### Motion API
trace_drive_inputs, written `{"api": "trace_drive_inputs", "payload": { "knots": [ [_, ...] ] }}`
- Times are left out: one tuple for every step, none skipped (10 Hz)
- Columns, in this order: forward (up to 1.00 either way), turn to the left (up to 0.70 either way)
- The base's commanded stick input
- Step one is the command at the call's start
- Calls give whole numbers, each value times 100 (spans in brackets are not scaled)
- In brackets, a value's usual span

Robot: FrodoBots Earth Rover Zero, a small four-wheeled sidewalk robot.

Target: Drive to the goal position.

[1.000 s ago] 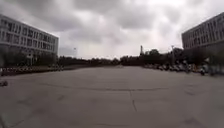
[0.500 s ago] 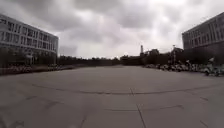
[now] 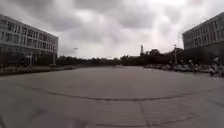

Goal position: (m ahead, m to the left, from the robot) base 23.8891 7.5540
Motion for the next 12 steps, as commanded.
{"api": "trace_drive_inputs", "payload": {
  "knots": [
    [70,0],
    [70,0],
    [70,0],
    [70,0],
    [70,0],
    [70,0],
    [70,0],
    [70,0],
    [70,0],
    [70,0],
    [70,0],
    [70,0]
  ]
}}
